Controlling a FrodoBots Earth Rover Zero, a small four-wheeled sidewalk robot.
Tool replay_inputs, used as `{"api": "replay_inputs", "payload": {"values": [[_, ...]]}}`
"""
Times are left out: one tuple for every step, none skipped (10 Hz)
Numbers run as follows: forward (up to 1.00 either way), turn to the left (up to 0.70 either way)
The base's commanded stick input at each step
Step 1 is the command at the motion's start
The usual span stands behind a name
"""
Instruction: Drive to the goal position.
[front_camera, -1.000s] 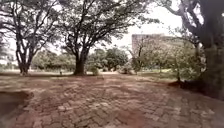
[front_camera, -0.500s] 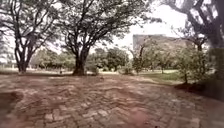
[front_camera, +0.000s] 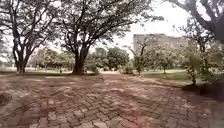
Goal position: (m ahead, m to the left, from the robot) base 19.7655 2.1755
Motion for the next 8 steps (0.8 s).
{"api": "replay_inputs", "payload": {"values": [[0.7, 0.0], [0.7, 0.0], [0.7, 0.0], [0.7, 0.0], [0.7, 0.0], [0.7, 0.0], [0.7, 0.0], [0.7, 0.0]]}}
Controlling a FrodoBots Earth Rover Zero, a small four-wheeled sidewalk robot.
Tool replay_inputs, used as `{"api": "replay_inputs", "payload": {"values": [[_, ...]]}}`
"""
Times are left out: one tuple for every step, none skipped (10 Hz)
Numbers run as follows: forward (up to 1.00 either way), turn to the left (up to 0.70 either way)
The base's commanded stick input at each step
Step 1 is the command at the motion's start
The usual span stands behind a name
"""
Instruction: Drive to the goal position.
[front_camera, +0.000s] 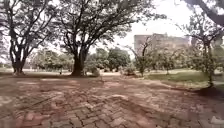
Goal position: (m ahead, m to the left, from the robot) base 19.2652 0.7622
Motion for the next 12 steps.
{"api": "replay_inputs", "payload": {"values": [[0.7, 0.0], [0.7, 0.0], [0.7, 0.0], [0.7, 0.0], [0.7, 0.0], [0.7, 0.0], [0.7, -0.15], [0.7, -0.27], [0.7, -0.29], [0.7, -0.11], [0.7, 0.0], [0.7, 0.0]]}}
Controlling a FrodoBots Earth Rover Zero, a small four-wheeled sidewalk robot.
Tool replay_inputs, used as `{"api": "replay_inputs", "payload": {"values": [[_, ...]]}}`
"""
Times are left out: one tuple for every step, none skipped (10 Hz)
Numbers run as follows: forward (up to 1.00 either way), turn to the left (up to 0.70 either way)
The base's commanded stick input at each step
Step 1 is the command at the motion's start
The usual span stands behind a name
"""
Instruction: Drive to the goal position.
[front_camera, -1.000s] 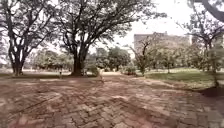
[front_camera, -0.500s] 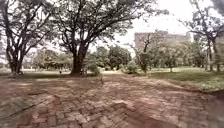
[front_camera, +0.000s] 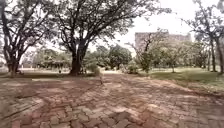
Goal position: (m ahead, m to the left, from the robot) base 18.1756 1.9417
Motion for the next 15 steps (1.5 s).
{"api": "replay_inputs", "payload": {"values": [[0.7, 0.0], [0.7, 0.0], [0.7, 0.0], [0.7, 0.0], [0.7, 0.0], [0.7, 0.0], [0.7, 0.0], [0.7, 0.0], [0.7, -0.04], [0.7, -0.11], [0.7, -0.19], [0.7, -0.3], [0.7, -0.35], [0.7, -0.35], [0.7, -0.35]]}}
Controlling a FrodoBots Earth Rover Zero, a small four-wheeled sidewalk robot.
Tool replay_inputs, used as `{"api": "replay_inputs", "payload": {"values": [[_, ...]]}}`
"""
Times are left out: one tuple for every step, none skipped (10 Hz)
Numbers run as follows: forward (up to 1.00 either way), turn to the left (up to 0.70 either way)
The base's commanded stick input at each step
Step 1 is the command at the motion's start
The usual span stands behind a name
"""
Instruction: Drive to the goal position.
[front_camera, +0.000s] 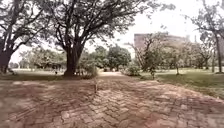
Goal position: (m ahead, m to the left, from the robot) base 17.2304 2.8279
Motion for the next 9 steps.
{"api": "replay_inputs", "payload": {"values": [[0.7, -0.35], [0.7, -0.35], [0.7, -0.35], [0.7, -0.35], [0.7, -0.35], [0.7, -0.26], [0.7, -0.09], [0.7, 0.0], [0.7, 0.0]]}}
